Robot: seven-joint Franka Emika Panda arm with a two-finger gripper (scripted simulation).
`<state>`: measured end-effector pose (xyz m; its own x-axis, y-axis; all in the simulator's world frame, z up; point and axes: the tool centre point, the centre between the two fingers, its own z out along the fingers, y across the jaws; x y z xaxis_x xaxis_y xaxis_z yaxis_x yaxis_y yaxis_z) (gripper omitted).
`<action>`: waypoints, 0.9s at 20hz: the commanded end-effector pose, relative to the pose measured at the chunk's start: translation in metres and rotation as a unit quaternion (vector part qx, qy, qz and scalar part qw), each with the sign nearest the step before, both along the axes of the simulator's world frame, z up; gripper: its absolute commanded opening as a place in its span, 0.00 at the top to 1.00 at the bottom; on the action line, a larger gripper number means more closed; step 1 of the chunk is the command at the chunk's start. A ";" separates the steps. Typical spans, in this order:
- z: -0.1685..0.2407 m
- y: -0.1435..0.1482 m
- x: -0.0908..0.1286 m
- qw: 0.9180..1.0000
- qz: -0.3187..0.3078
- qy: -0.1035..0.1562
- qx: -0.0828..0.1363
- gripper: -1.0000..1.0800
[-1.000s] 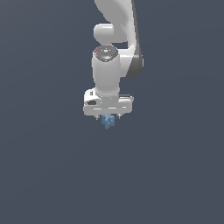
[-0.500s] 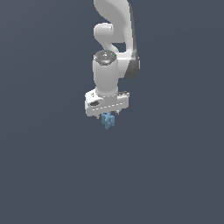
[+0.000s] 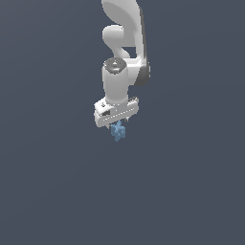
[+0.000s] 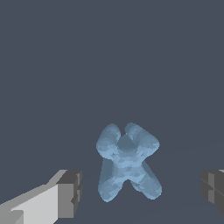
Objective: Pick up the object and move it to a goal position.
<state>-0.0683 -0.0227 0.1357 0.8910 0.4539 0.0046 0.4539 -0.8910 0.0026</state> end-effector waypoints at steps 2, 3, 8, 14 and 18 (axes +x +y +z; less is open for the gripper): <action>-0.003 0.000 -0.006 1.000 0.017 0.002 0.000 0.04; -0.004 0.000 -0.007 1.000 0.020 0.002 0.000 0.04; -0.005 0.000 -0.008 1.000 0.023 0.003 0.000 0.04; -0.016 -0.001 -0.008 1.000 0.024 0.003 0.000 0.04; -0.036 0.000 -0.009 1.000 0.025 0.003 0.000 0.04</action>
<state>-0.0771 -0.0230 0.1073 0.8680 0.4966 0.0007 0.4966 -0.8680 0.0002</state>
